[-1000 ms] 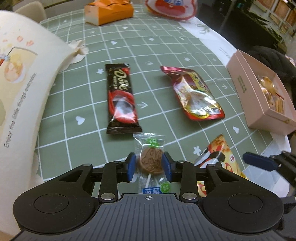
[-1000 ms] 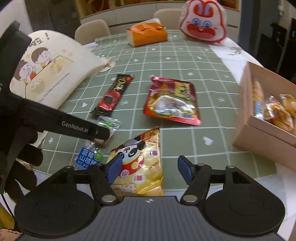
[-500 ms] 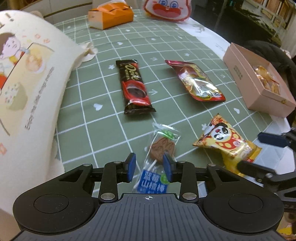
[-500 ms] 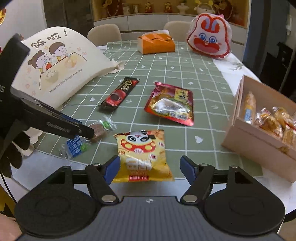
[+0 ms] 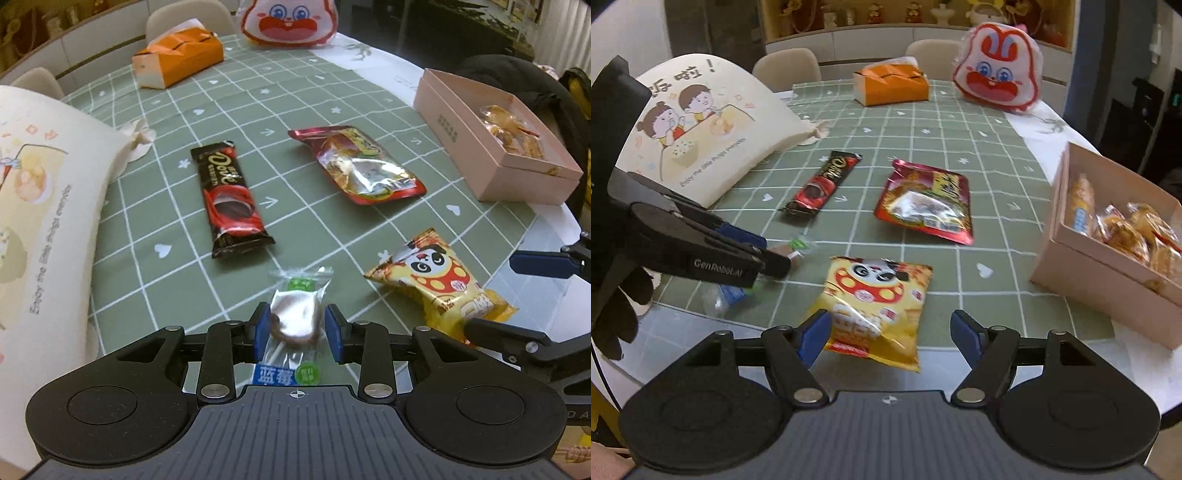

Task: Organize snacks
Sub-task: 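Close the right tool on the yellow panda-print bag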

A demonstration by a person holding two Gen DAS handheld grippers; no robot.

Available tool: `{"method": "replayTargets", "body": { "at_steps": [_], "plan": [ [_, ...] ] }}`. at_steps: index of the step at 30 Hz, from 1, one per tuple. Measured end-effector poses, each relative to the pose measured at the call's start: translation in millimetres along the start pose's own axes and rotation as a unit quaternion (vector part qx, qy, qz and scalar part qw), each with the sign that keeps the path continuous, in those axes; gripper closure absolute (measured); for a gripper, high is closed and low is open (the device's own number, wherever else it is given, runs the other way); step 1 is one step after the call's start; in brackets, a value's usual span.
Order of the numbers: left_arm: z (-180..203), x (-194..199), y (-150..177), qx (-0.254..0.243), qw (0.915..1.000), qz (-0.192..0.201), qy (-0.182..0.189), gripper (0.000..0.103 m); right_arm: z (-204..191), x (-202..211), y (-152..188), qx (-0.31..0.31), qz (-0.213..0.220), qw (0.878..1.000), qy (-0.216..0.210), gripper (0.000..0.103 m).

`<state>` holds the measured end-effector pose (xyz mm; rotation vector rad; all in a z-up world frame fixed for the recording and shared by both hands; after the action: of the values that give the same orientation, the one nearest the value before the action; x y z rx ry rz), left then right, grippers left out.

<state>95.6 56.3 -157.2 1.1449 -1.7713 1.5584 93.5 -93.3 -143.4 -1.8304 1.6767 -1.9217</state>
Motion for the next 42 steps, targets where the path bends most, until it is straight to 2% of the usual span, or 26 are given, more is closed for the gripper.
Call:
{"method": "replayTargets", "body": {
  "at_steps": [5,8,10,14,19,23,27,33,37,42],
  "plan": [
    [-3,-3,-2,0.0,1.0,0.0,0.007,0.066,5,4,2,-0.003,0.008,1.0,0.013,0.031],
    [-12,-9,0,0.011,0.9998,-0.018,0.001,0.063,4,4,-2,0.005,0.012,1.0,0.021,0.031],
    [-17,-13,4,0.016,0.9994,-0.029,-0.003,0.063,4,2,-5,0.008,0.008,1.0,0.022,0.031],
    [-24,-10,9,0.02,0.9994,-0.027,-0.005,0.064,3,-6,-14,0.014,0.002,1.0,0.022,0.03],
    [-53,-7,16,0.064,0.9965,-0.038,-0.038,0.065,-2,-17,-39,0.02,0.007,1.0,0.013,0.03],
    [-66,-6,25,0.11,0.9923,-0.052,-0.021,0.065,-1,-26,-49,-0.002,-0.006,1.0,-0.001,0.029],
    [-63,-3,27,0.124,0.9905,-0.05,-0.032,0.065,-6,-34,-45,-0.008,-0.006,1.0,0.002,0.029],
    [-57,-1,31,0.118,0.991,-0.044,-0.045,0.065,-8,-33,-26,0.034,-0.014,0.998,0.056,0.029],
    [-58,0,33,0.132,0.9897,-0.037,-0.041,0.064,8,-28,-18,-0.012,-0.016,0.999,0.041,0.028],
    [-61,4,38,0.164,0.9853,-0.045,-0.012,0.064,18,-29,-11,-0.056,-0.028,0.998,0.005,0.026]
  ]
}}
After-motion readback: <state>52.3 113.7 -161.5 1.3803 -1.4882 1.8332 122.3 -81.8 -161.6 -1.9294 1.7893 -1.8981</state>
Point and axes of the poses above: each gripper's, at about its wrist camera, not at the fingertips, and x roughly against the way its jaws point, z to its right, y to its underside, the point moved 6 cm from there along -x, roughly the way its jaws point, and after that the axes turned 14 degrees about -y, right-handed, at the moved point
